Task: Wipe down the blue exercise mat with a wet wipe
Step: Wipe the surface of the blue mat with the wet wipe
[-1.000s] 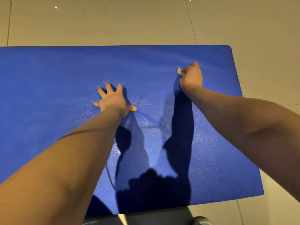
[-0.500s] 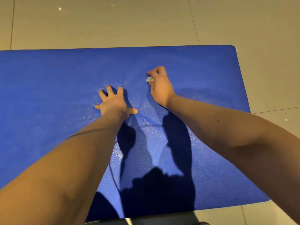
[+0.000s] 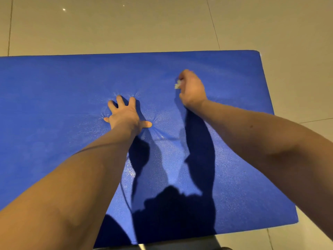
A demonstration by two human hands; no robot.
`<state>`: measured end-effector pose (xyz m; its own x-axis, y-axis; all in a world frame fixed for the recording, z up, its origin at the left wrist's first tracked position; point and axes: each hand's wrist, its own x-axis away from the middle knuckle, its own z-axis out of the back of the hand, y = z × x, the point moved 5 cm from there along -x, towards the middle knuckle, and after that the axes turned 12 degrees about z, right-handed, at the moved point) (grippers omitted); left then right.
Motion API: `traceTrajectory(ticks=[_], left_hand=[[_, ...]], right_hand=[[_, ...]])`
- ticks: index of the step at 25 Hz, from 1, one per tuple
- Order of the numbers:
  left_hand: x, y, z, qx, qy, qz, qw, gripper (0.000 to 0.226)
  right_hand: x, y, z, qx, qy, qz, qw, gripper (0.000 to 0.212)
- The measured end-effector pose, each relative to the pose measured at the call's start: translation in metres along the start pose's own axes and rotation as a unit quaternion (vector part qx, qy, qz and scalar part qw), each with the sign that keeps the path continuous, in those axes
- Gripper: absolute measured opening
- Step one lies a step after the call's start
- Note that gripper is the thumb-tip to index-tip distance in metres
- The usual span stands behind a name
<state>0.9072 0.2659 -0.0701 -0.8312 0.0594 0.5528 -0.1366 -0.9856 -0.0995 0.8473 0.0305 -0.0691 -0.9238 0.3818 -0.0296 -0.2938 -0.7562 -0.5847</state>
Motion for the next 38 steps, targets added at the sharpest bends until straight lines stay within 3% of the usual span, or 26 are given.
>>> traceTrajectory(ticks=[3, 4, 11, 15, 20, 23, 28, 31, 33, 38], left_hand=[[0.001, 0.000, 0.001, -0.004, -0.001, 0.004, 1.000, 0.109], [0.001, 0.001, 0.002, -0.003, -0.001, 0.004, 1.000, 0.109], [0.001, 0.000, 0.001, 0.000, 0.004, -0.002, 1.000, 0.110], [0.001, 0.000, 0.003, 0.004, 0.004, -0.005, 1.000, 0.109], [0.003, -0.002, 0.002, 0.002, 0.010, -0.012, 1.000, 0.105], [0.006, 0.000, 0.003, 0.004, 0.008, -0.016, 1.000, 0.102], [0.004, -0.001, 0.003, -0.001, 0.012, -0.014, 1.000, 0.106], [0.004, -0.001, 0.003, -0.001, 0.011, -0.017, 1.000, 0.108], [0.004, -0.002, 0.003, -0.005, 0.010, -0.017, 1.000, 0.108], [0.002, -0.001, 0.001, -0.004, 0.010, -0.020, 1.000, 0.108]], right_hand=[[-0.007, 0.041, 0.035, -0.069, 0.104, -0.172, 0.977, 0.023], [-0.009, 0.042, 0.033, -0.065, 0.109, -0.192, 0.973, 0.021], [-0.022, -0.058, -0.048, -0.071, -0.039, 0.012, 0.997, 0.016], [-0.022, -0.038, -0.025, -0.044, -0.030, 0.020, 0.998, 0.016], [-0.035, 0.036, 0.037, 0.065, 0.053, -0.109, 0.990, 0.019], [-0.042, 0.023, 0.020, 0.066, 0.047, -0.132, 0.988, 0.023], [-0.060, -0.052, -0.043, 0.025, -0.010, 0.013, 1.000, 0.021], [-0.067, -0.044, -0.035, 0.059, -0.031, 0.069, 0.995, 0.020], [-0.078, -0.011, -0.009, 0.091, -0.015, 0.041, 0.995, 0.021], [-0.092, 0.044, 0.028, 0.117, 0.048, -0.130, 0.983, 0.023]])
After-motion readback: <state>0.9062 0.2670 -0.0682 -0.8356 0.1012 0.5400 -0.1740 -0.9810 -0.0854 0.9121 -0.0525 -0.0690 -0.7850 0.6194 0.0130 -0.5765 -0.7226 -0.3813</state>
